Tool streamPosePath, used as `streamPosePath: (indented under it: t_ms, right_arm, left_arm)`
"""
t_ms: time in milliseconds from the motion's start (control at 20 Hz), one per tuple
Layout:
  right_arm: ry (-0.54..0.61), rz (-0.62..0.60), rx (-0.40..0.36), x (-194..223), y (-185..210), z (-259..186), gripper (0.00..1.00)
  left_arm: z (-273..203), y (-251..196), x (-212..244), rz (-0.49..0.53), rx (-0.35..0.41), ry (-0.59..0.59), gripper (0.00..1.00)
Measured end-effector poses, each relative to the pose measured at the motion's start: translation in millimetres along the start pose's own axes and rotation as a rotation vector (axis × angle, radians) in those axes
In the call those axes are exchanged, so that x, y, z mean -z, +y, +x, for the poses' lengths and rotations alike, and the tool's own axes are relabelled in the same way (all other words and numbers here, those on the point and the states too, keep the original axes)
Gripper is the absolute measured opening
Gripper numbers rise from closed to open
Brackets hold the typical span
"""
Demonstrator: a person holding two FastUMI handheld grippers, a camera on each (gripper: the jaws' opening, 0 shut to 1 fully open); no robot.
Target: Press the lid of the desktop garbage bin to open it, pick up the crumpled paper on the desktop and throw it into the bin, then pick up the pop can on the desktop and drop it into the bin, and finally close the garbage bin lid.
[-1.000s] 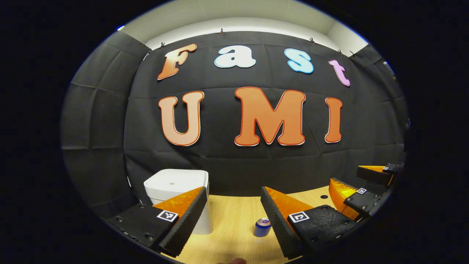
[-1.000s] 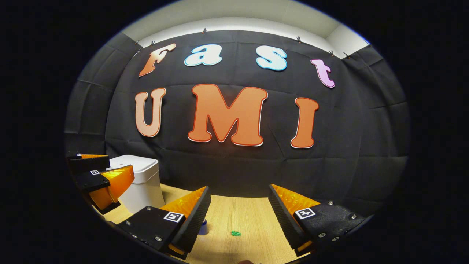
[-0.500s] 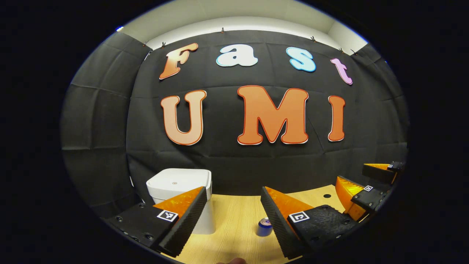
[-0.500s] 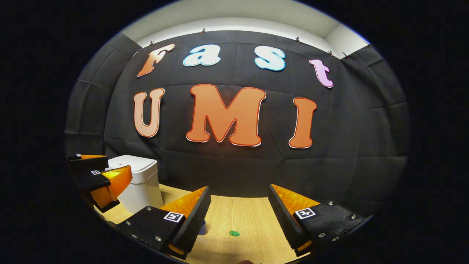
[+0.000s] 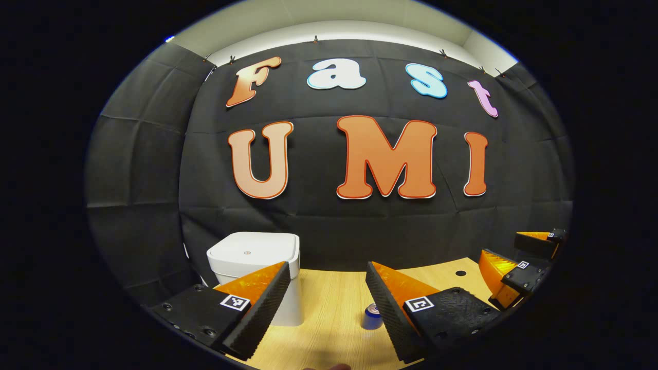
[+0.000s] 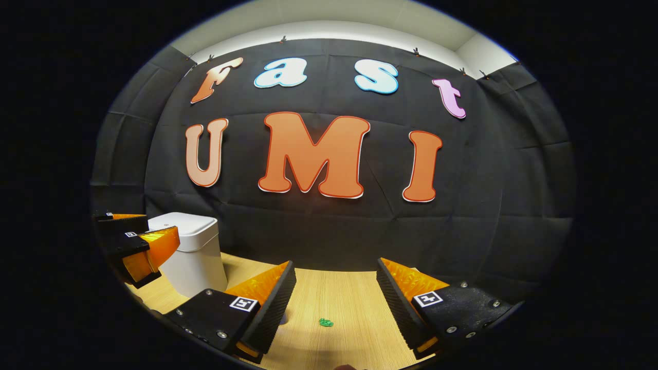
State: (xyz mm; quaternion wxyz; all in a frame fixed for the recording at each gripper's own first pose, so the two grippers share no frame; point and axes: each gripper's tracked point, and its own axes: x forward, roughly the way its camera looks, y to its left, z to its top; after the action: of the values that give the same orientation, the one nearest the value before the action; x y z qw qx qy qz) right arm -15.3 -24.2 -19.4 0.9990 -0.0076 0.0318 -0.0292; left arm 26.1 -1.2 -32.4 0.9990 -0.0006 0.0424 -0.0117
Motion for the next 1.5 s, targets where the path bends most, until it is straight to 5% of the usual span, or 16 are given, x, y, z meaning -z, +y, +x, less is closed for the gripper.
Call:
streamPosePath:
  t_ms: [250, 350, 400, 600, 650, 900, 1100, 1450, 1500]
  right_arm:
    - [0.011, 0.004, 0.009, 5, -3, 1, 0.94]
    - [0.015, 0.008, 0.015, 6, -5, 2, 0.94]
    - [0.018, 0.011, 0.028, 8, -9, 4, 0.94]
    - [0.018, 0.014, 0.061, 7, -18, 9, 0.94]
    - [0.022, 0.015, 0.067, 10, -21, 11, 0.94]
    - [0.038, 0.020, 0.102, 18, -33, 15, 0.94]
    - [0.065, 0.026, 0.114, 28, -35, 17, 0.94]
    - [0.098, 0.029, 0.084, 38, -25, 20, 0.94]
    - [0.098, 0.022, 0.079, 39, -24, 20, 0.94]
  left_arm:
    - [26, 44, 9, -0.043, -0.060, 0.030, 0.88]
    - [50, 71, 16, -0.085, -0.074, 0.070, 0.77]
    - [79, 101, 36, -0.142, -0.108, 0.146, 0.49]
    - [131, 160, 31, -0.179, -0.127, 0.173, 0.04]
    - [148, 170, 31, -0.160, -0.114, 0.172, 0.00]
    - [171, 181, 63, -0.108, -0.046, 0.297, 0.00]
    - [163, 175, 65, -0.138, -0.059, 0.278, 0.00]
    - [158, 175, 50, -0.014, -0.098, 0.183, 0.00]
    - [155, 171, 47, -0.006, -0.094, 0.149, 0.19]
